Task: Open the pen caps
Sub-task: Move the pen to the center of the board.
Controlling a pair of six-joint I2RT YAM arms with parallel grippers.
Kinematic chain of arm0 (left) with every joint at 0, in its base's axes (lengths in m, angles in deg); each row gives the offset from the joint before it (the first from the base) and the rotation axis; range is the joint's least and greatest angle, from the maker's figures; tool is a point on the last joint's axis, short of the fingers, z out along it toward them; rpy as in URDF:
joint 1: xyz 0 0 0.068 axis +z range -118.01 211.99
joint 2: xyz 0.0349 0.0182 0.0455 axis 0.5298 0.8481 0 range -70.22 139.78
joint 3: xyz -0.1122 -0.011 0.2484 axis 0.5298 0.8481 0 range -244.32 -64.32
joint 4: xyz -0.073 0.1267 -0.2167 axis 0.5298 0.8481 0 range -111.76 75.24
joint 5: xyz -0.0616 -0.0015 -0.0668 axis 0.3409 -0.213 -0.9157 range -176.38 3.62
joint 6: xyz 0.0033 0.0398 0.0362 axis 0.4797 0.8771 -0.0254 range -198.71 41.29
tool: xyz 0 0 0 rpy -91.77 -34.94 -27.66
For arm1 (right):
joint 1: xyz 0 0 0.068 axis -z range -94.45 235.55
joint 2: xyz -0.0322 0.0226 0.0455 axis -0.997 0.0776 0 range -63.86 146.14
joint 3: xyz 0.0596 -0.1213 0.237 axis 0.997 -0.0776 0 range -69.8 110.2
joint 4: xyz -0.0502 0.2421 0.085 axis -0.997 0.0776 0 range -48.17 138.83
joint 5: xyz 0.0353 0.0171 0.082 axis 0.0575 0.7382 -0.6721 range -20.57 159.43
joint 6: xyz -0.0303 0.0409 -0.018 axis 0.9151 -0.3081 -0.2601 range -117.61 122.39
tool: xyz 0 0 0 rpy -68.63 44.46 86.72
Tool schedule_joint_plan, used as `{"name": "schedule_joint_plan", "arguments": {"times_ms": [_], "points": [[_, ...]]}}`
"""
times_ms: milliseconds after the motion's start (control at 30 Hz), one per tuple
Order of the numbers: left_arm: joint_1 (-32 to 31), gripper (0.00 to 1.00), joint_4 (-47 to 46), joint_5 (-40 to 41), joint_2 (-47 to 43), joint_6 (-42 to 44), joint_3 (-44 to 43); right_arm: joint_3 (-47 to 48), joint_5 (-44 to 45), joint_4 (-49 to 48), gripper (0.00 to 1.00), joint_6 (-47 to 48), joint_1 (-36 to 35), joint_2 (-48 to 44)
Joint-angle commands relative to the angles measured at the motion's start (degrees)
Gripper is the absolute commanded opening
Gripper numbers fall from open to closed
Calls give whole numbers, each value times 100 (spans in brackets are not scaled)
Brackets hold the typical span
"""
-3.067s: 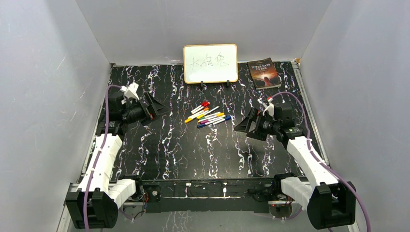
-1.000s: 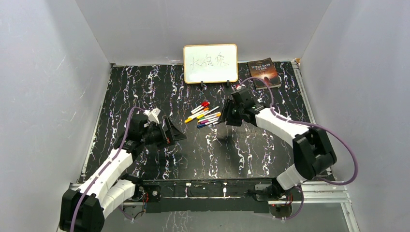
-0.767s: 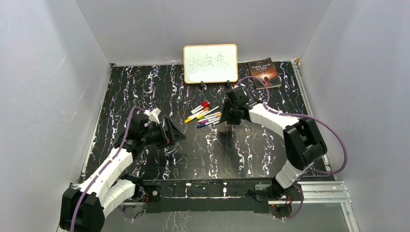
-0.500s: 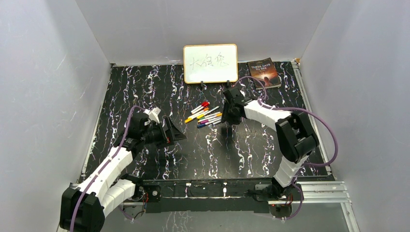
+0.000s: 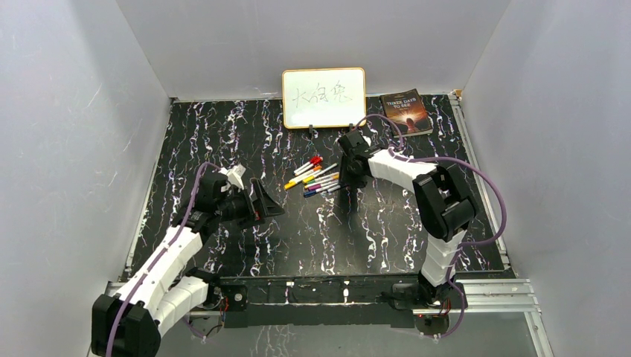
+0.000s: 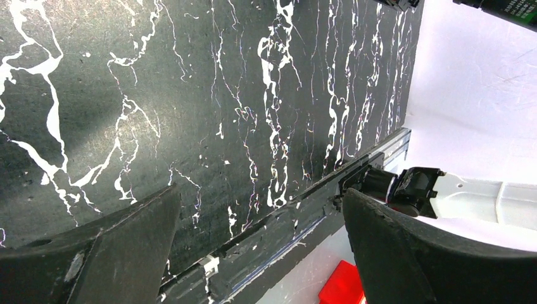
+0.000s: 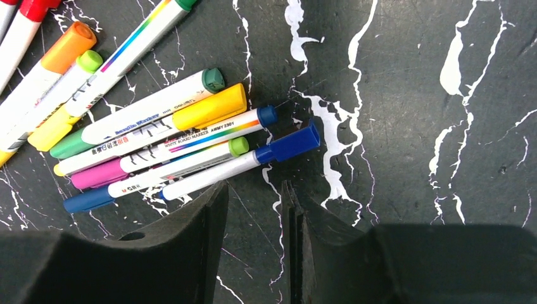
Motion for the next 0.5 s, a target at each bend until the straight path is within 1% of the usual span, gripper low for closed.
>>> {"name": "schedule_joint_plan", "arguments": {"times_ms": [0,67,200,267,400,467], "points": [[-31,98,384,36,-263,-3,-233,107,78,-144,34,107,-21,-14],[-30,98,497,71,-312,-3,-260,174,74,-127,34,163,-19,76],[-31,98,1138,229,-429,134,-578,346,124,-24,35,288,-23,278],[-30,98,1307,322,-573,186,-605,399,108,-20,35,333,-15,357],[-35,98,1270,275,-600,129,-525,424,26,-24,36,367,-31,487],[-31,98,1168,183,-546,31,-517,344,10,-53,37,366,-31,348]]}}
